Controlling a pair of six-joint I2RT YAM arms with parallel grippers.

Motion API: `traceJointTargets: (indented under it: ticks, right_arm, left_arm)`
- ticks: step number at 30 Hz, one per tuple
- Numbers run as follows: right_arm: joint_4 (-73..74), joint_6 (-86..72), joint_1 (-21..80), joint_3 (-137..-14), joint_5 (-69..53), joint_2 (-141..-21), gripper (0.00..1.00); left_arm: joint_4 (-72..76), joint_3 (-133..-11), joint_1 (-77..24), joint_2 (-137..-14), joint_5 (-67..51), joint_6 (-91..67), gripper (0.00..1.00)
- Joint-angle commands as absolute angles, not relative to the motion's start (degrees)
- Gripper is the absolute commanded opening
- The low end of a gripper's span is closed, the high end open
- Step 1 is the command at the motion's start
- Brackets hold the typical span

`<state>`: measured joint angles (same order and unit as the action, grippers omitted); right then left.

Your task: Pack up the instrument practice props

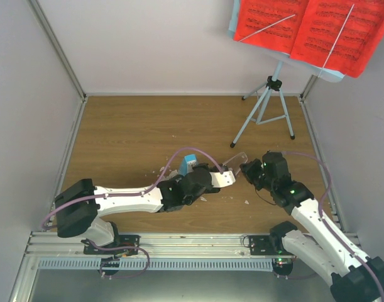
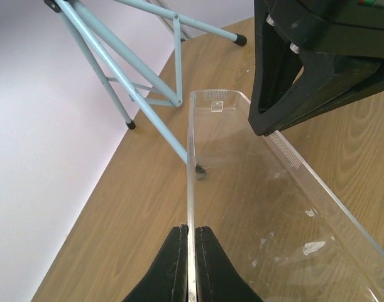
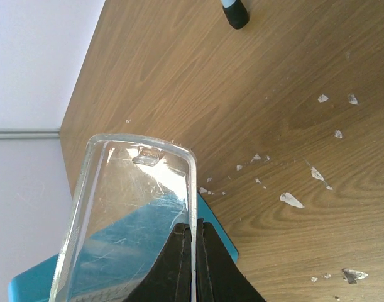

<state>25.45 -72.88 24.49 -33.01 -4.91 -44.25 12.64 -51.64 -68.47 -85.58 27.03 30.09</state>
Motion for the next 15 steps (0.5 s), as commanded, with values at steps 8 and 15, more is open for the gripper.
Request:
traceJointTargets:
  ticks: [8, 15]
  right_arm:
    - [26.29, -72.06, 25.14, -32.62, -2.62, -40.07, 0.65]
    - [32.12, -68.43, 25.16, -35.11, 1.80, -33.13, 0.85]
  left_arm:
    - [12.48, -53.38, -68.00, -85.02, 26.28, 21.77, 0.00]
    - [6.54, -55.76, -66.59, -81.99, 21.07, 8.99, 0.00]
